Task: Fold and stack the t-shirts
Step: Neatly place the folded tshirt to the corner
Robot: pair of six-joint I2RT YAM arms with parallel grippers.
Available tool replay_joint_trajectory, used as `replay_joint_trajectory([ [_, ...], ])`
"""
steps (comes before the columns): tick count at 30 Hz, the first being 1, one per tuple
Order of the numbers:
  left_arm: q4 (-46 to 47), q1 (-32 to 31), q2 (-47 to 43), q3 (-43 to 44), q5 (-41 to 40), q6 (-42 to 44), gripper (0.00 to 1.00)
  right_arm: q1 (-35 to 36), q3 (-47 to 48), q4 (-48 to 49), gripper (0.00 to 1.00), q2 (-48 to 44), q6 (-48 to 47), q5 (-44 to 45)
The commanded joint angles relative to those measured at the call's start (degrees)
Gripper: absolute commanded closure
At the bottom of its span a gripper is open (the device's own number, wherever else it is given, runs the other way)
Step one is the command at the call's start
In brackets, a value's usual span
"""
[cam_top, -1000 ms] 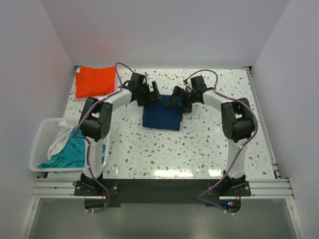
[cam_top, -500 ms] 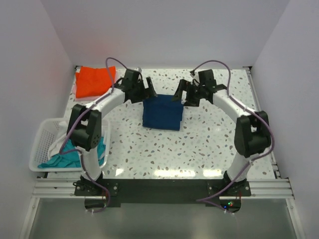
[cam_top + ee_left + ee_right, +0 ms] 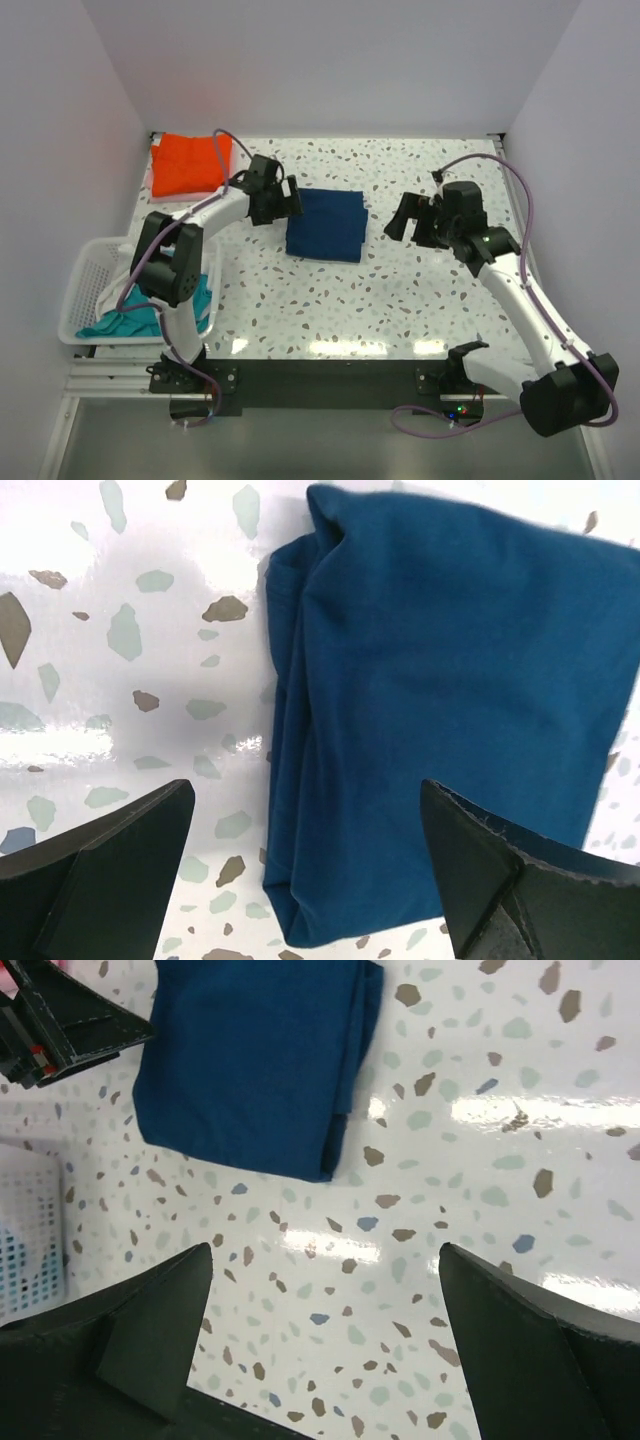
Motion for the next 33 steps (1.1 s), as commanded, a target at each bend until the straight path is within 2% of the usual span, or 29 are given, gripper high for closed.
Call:
replay_joint_trajectory([
  [1, -0.6, -0.8, 2.4, 1.4, -1.2, 2.5, 0.0, -0.1, -1.8, -4.3, 0.01, -4.0, -2.4, 6.6],
  [8, -2.7, -1.8, 7.9, 4.0, -3.4, 2.6, 0.02, -0.1, -2.1, -9.3, 0.01, -6.4, -6.3, 6.6],
  [17, -3.7, -5.1, 10.7, 4.2, -6.2, 3.3, 0.24, -0.1, -3.6, -10.7, 0.01, -7.3, -7.6, 6.1],
  [23, -3.8, -6.4, 13.8, 5.8, -6.2, 3.2, 0.45, -0.2, -3.9, -10.5, 0.01, -7.5, -8.0, 6.6],
  [24, -3.8, -6.6, 14.2, 6.0, -6.2, 3.3, 0.52, -0.2, -3.8, -10.4, 0.01, -7.4, -8.0, 6.4],
  [26, -4.2, -6.9, 15.9, 7.2, -6.2, 3.4, 0.6, -0.2, -4.0, -10.1, 0.01, -7.4, -8.2, 6.2],
  [28, -4.9, -7.0, 17.6, 9.0, -6.7, 3.8, 0.73, -0.1, -4.0, -10.1, 0.01, -7.0, -8.3, 6.4],
  [31, -7.0, -7.0, 19.6, 11.7, -9.3, 4.2, 1.0, -0.2, -4.1, -10.0, 0.01, -6.9, -8.5, 6.2],
  [33, -8.6, -7.0, 20.3, 13.1, -10.6, 4.9, 1.0, -0.2, -4.2, -9.8, 0.01, -6.9, -8.7, 6.5],
])
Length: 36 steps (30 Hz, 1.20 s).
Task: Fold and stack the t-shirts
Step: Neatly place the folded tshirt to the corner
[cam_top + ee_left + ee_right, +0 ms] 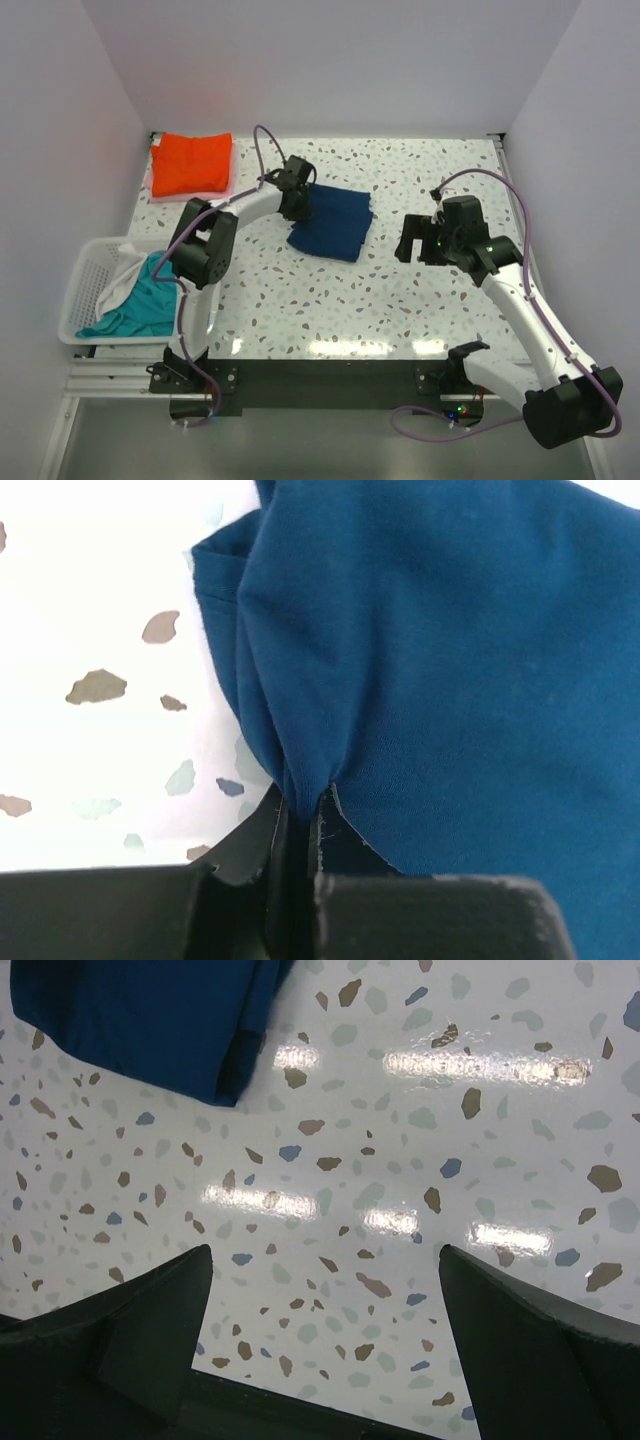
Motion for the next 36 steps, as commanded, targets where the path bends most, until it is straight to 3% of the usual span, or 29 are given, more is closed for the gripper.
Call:
replay_joint_trajectory([
  [1, -6.1, -0.4, 5.4, 1.6, -5.0, 2.8, 1.0, -0.2, -0.7, 0.8, 0.01, -0.9, -1.4, 1.2],
  [12, -8.3, 1.1, 6.2, 10.9, -24.9, 13.2, 1.0, -0.3, -0.9, 0.8, 0.01, -0.8, -1.7, 2.8],
  [22, 0.1, 5.5, 6.4, 14.1, -26.4, 24.4, 1.0, -0.5, -0.9, 0.6, 0.01, 0.2, -1.6, 4.8],
  [25, 0.7, 7.7, 7.0, 16.3, -24.4, 26.8, 1.0, -0.5, -0.8, 0.2, 0.01, 0.9, -1.6, 5.4],
  [36, 2.4, 10.8, 9.9, 25.5, -28.4, 38.6, 1.0, -1.2, -0.4, 0.4, 0.01, 2.7, -1.6, 6.4],
])
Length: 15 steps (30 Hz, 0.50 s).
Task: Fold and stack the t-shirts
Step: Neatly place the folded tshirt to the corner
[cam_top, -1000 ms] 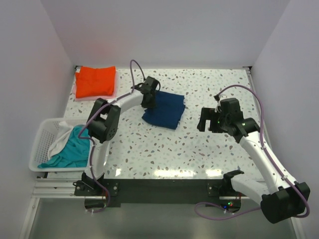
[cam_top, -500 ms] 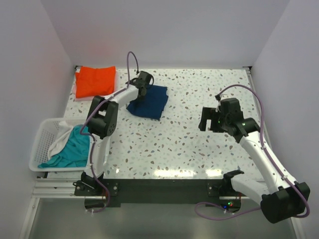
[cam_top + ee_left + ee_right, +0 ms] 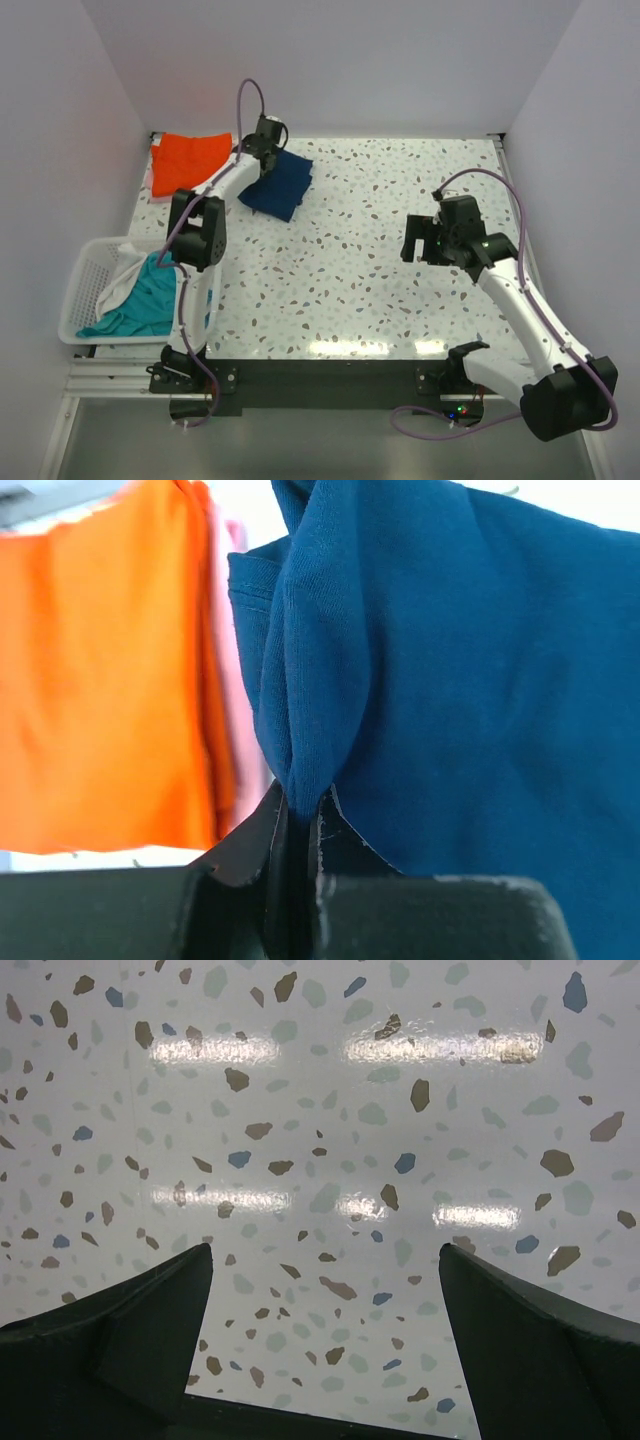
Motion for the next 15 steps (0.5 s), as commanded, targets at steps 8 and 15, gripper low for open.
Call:
replay_joint_trajectory([
  [8, 6.6, 1.5, -0.1, 5.4, -7.3, 10.8, 1.0, -1.1, 0.8, 0.2, 0.01, 1.6, -0.8, 1.8],
  [15, 9.6, 3.4, -2.1, 5.6, -9.3, 14.4, 1.0, -1.2, 0.9, 0.3, 0.01, 2.7, -0.9, 1.4],
])
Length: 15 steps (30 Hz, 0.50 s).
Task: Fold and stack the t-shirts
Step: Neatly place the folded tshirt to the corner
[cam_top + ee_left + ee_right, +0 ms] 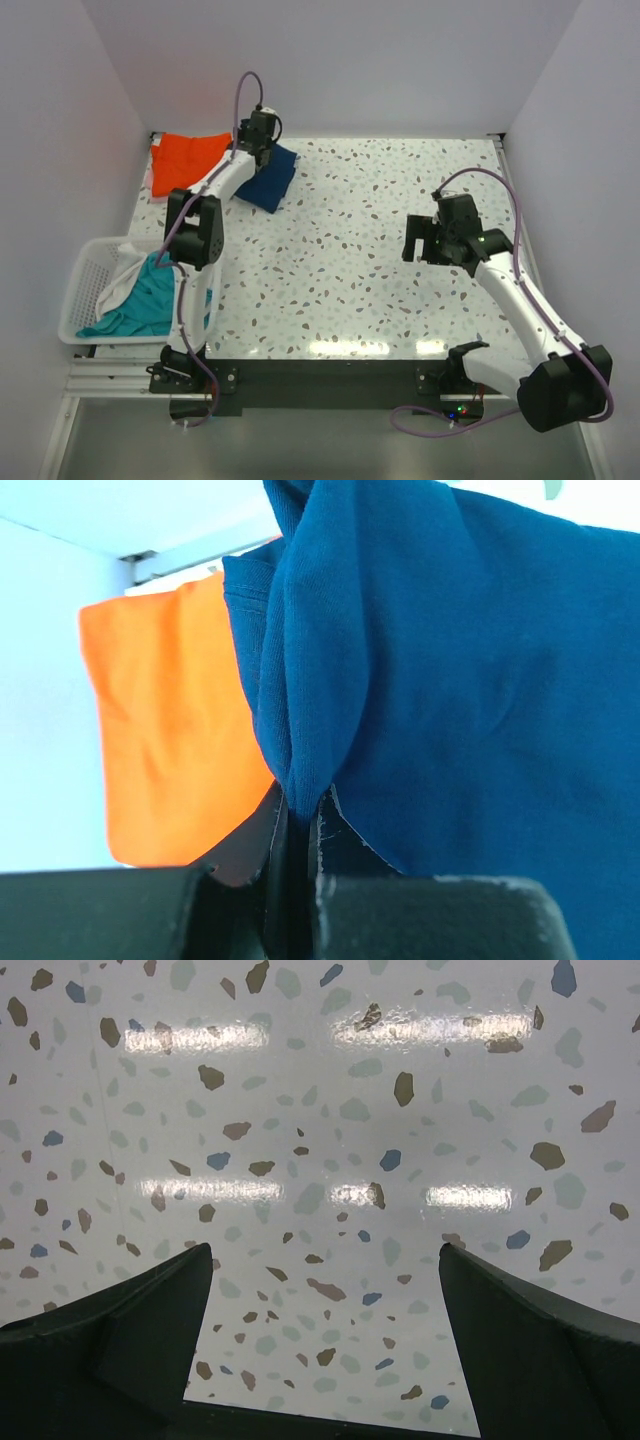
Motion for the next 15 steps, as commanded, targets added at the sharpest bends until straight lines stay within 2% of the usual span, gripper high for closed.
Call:
replay_joint_trajectory([
  [1, 5.7, 2.1, -2.6, 2.9, -3.3, 3.6, 1.0, -0.4, 0.9, 0.3, 0.01, 0.3, -0.8, 0.2],
  [15, 7.3, 3.8, -8.2, 3.1, -1.8, 4.0, 1.0, -0.8, 1.0, 0.0, 0.01, 1.9, -0.4, 0.7],
])
